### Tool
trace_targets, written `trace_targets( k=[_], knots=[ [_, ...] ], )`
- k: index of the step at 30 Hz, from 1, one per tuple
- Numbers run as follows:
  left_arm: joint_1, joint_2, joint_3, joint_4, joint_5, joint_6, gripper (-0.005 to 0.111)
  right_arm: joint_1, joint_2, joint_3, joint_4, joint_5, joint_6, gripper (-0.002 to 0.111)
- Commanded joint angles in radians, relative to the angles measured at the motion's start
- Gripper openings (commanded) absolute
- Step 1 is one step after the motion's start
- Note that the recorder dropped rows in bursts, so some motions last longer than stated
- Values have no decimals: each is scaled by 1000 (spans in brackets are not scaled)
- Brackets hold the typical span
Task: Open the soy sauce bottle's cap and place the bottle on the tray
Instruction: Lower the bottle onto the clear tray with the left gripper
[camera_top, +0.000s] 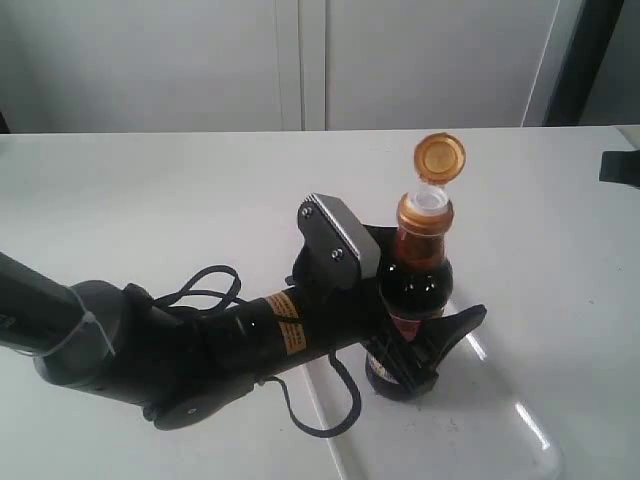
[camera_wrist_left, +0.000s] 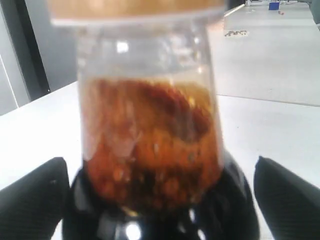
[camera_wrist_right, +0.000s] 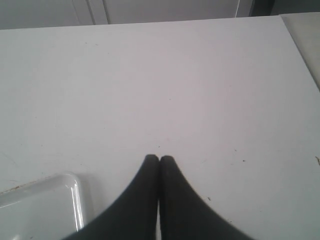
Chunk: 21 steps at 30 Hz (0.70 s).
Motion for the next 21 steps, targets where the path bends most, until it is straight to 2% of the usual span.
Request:
trace_targets(
  k=[1, 15, 21],
  knots=[
    [-2, -31, -3, -2, -14, 4, 105, -7, -1, 4, 4, -14, -11, 0],
    [-2, -95, -3, -84, -14, 69, 105, -7, -1, 4, 12, -14, -11, 0],
    [-2, -95, -4, -181, -14, 69, 105, -7, -1, 4, 17, -12, -11, 0]
  ],
)
